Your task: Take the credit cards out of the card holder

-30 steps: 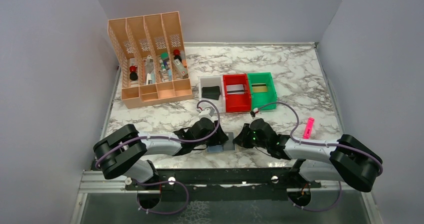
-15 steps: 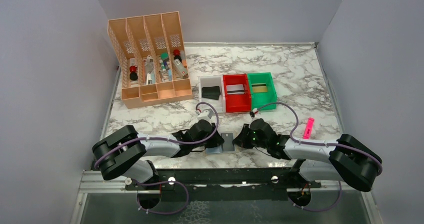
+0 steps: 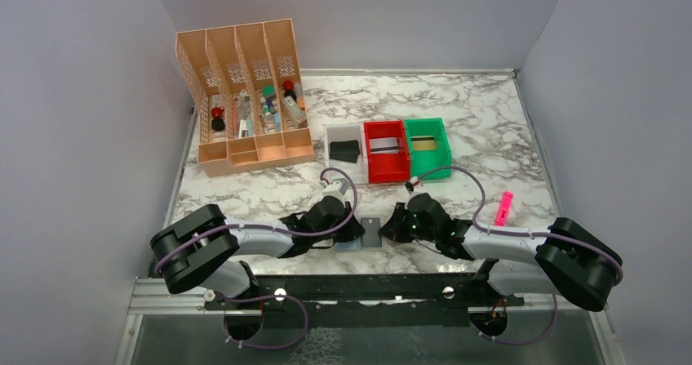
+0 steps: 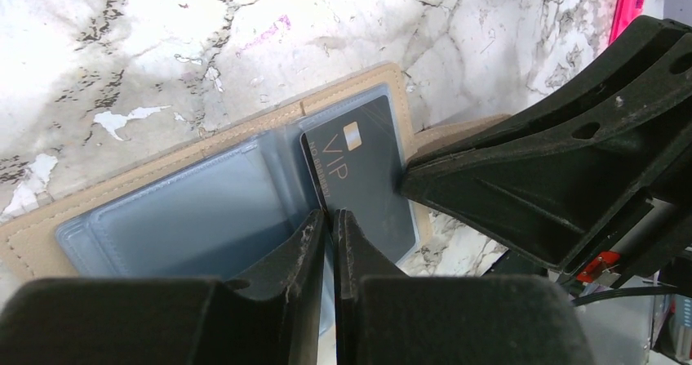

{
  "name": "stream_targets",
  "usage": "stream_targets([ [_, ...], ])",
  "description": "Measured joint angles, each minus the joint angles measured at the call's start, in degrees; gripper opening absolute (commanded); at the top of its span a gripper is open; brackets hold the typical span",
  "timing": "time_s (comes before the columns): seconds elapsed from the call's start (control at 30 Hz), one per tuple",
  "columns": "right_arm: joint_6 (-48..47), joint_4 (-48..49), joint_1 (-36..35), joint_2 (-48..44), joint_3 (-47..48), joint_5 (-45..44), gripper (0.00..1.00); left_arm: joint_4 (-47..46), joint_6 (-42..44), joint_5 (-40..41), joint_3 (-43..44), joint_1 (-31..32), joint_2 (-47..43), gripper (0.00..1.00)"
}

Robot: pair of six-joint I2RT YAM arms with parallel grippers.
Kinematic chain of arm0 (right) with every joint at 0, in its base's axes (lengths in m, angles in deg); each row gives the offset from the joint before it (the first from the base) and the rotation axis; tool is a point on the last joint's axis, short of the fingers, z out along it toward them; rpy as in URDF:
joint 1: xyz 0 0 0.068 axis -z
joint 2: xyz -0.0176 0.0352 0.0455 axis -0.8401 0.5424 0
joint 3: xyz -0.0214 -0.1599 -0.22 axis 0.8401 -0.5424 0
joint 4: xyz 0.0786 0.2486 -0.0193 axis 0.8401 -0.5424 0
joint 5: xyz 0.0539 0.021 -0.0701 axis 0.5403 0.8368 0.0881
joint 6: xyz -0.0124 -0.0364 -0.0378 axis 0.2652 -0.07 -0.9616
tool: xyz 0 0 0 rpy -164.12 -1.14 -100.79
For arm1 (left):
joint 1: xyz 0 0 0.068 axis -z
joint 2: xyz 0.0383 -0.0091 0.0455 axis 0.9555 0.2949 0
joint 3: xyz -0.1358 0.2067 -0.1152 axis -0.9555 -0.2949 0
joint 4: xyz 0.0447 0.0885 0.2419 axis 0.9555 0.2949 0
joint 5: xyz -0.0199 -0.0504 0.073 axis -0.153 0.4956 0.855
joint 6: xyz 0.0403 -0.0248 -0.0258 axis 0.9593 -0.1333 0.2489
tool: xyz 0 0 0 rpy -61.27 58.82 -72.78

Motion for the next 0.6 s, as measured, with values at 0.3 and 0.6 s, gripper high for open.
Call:
stream_targets([
  [0.3, 0.0, -0.1, 0.0, 0.0, 0.0, 0.5, 0.14, -1.7, -0.7, -0.1, -0.9, 0.0, 0.0, 0.34],
  [0.6, 0.0, -0.2, -0.1, 0.0, 0.0, 1.4, 0.1, -2.7, -1.9, -0.5, -0.6, 0.1, 1.0, 0.33],
])
